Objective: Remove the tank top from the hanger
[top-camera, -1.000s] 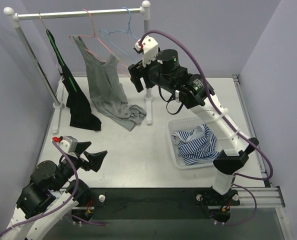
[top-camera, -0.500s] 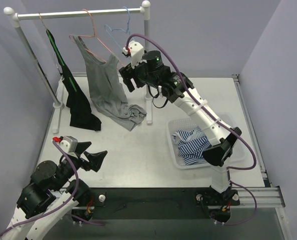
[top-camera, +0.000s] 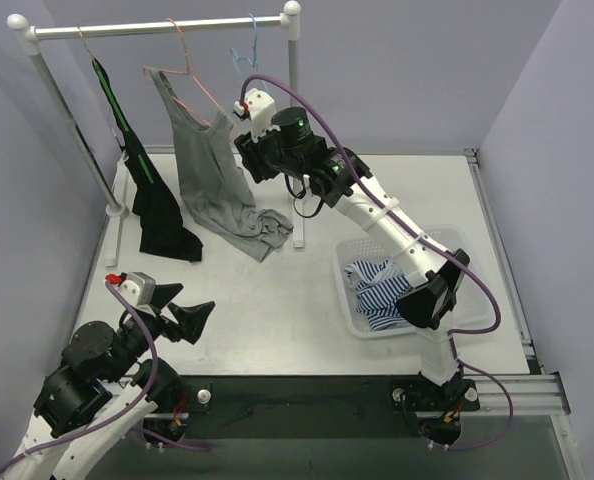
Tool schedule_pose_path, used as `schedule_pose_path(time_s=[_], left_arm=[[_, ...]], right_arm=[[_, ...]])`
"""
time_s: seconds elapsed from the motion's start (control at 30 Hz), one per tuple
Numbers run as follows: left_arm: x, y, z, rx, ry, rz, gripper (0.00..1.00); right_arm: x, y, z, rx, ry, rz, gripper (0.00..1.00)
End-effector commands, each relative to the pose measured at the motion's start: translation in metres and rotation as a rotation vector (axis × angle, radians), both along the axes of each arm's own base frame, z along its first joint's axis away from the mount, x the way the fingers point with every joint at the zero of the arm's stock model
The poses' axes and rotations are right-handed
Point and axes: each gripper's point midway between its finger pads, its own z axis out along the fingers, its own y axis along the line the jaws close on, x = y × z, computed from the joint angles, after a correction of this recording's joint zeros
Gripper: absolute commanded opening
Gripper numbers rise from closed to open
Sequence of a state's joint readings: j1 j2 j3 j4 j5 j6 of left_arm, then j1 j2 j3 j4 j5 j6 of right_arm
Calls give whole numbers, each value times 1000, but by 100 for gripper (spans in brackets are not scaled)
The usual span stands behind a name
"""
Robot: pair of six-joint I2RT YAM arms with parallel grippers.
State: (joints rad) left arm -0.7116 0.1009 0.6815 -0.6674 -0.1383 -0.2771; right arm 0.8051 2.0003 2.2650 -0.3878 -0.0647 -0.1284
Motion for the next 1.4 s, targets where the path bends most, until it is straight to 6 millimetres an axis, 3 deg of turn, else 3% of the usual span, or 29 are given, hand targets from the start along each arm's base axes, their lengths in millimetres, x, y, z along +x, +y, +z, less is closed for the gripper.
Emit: schedule_pose_path(time_s=[0.0, 0.2, 0.37, 0.5, 1.03, 1.07, 1.37], left_arm=[[2, 0, 14, -40, -42, 8, 97], [2, 0, 14, -43, -42, 11, 97], [2, 1, 14, -42, -43, 12, 97], [3, 0, 13, -39, -41, 12, 98], [3, 0, 13, -39, -41, 11, 97], [3, 0, 14, -40, -42, 11, 97], [3, 0, 13, -39, -41, 12, 97]], right_arm=[[13, 6, 23, 64, -73, -52, 42], [24, 4, 17, 58, -81, -112, 32], [21, 7, 40, 105, -120, -111, 0], [17, 10, 70, 194, -169, -115, 0], [-5, 14, 125, 339, -291, -130, 0], [-6, 15, 135, 374, -311, -128, 0], [-11, 15, 146, 439, -317, -138, 0]])
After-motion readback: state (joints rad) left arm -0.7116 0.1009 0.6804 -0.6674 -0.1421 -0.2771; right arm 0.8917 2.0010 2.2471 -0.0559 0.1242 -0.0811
